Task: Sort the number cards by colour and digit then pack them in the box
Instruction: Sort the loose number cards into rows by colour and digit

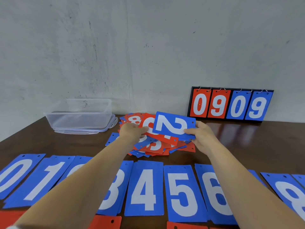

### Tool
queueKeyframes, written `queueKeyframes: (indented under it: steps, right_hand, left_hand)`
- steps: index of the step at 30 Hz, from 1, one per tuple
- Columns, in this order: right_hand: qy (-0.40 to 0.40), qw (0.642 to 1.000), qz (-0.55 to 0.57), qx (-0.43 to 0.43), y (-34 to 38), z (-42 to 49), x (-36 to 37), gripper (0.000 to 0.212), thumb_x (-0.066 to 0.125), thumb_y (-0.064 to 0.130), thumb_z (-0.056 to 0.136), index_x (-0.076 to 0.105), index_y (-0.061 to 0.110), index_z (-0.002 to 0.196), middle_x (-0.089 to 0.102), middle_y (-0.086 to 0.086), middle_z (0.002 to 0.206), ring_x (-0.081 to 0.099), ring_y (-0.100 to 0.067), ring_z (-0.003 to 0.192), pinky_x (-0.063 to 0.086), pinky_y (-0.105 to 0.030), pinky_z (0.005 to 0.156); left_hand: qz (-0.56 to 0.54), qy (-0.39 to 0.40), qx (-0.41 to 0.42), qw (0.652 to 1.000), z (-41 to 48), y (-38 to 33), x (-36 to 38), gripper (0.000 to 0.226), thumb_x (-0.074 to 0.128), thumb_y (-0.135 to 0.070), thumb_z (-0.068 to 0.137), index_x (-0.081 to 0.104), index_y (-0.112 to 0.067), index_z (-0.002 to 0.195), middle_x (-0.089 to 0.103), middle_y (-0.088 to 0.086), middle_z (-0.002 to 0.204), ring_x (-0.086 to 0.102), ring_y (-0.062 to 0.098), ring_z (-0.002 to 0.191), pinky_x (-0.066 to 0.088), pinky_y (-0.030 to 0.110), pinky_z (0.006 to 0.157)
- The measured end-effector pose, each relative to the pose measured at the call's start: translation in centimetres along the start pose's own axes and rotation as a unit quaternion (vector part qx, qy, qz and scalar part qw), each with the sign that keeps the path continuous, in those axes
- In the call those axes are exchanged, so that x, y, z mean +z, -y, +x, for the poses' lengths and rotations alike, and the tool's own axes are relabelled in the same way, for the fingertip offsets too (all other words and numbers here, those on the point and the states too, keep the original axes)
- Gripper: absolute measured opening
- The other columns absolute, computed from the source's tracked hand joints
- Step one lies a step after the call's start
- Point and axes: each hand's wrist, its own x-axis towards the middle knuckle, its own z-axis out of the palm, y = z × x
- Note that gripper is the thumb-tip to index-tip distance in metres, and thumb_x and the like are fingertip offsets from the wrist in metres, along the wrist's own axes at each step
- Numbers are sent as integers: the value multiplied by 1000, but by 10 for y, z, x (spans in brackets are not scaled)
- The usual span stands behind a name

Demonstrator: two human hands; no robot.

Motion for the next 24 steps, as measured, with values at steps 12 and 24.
queueKeyframes:
  steps: [12, 24]
  right_hand:
    - [-58, 936, -329, -112, 4, 5, -4, 16, 57, 18, 95, 64, 4, 98, 70, -6, 86, 70, -22, 62, 51, -35, 50]
    - [-33, 969, -180, -167, 44, -16, -3, 5, 62, 4, 90, 64, 3, 95, 66, -9, 75, 59, -15, 61, 44, -23, 53]
  left_hand:
    - [-97, -89, 9, 991, 6, 13, -44, 24, 59, -11, 94, 60, -5, 117, 68, 14, 102, 67, 28, 81, 54, 34, 73]
    - [-165, -125, 16, 978, -18, 26, -62, 42, 68, -7, 86, 47, -17, 121, 62, 11, 116, 64, 30, 101, 55, 49, 88]
